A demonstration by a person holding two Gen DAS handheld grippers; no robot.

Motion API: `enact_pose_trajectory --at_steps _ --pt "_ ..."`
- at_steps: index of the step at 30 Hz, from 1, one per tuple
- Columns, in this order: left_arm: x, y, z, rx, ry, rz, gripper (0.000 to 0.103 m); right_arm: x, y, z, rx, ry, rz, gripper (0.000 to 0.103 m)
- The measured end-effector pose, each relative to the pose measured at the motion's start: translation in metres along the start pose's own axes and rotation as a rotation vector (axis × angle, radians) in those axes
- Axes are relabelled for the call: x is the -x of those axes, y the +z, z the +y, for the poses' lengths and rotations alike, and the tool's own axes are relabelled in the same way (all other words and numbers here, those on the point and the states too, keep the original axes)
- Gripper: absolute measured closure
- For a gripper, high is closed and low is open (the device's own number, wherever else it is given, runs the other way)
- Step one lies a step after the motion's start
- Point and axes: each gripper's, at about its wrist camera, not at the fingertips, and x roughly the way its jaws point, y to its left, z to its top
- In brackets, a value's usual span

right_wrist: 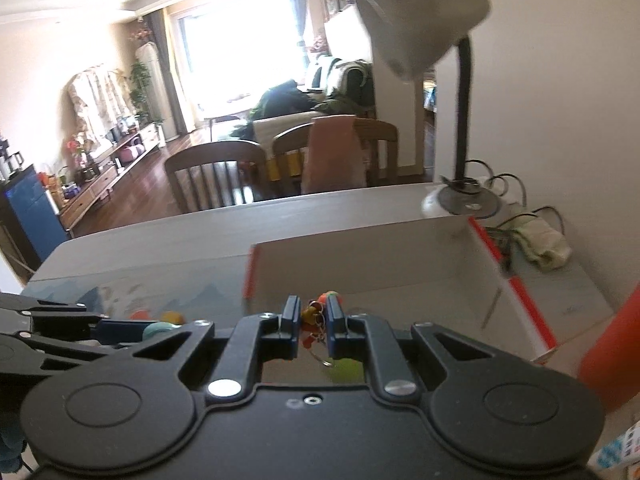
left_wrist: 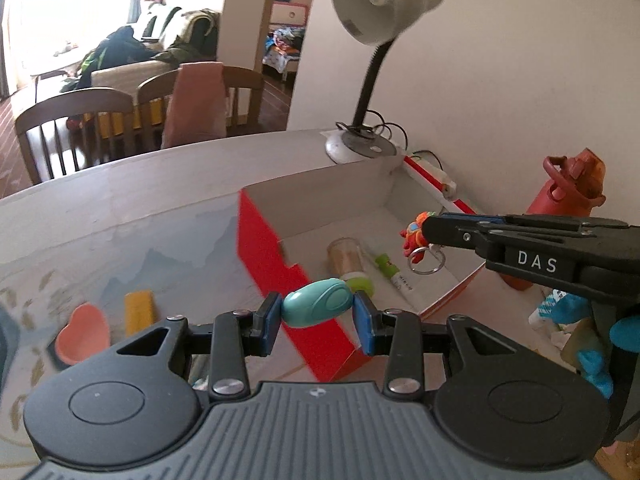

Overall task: Organize rigid objects
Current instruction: 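Carry the teal case and orange keychain with both tools into the red box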

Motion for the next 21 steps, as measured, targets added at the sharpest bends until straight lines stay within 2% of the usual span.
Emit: enact_pose_trajectory --at_steps 11,17,21 --pt "-0.072 0.031 -0.038 -0.056 0.008 0.085 0.065 -0.027 -0.005 -0.065 -0.040 -0.050 0.045 0.092" --pt "-0.116 0.050 -0.045 -0.084 0.065 0.131 0.065 -0.050 -0.009 -0.088 -0.052 -0.071 0.083 0.092" --pt "-0.151 0.058 -0.044 -0.113 0.129 0.184 0.065 -0.068 -0.014 -0.096 -0.048 -0.075 0.123 0.092"
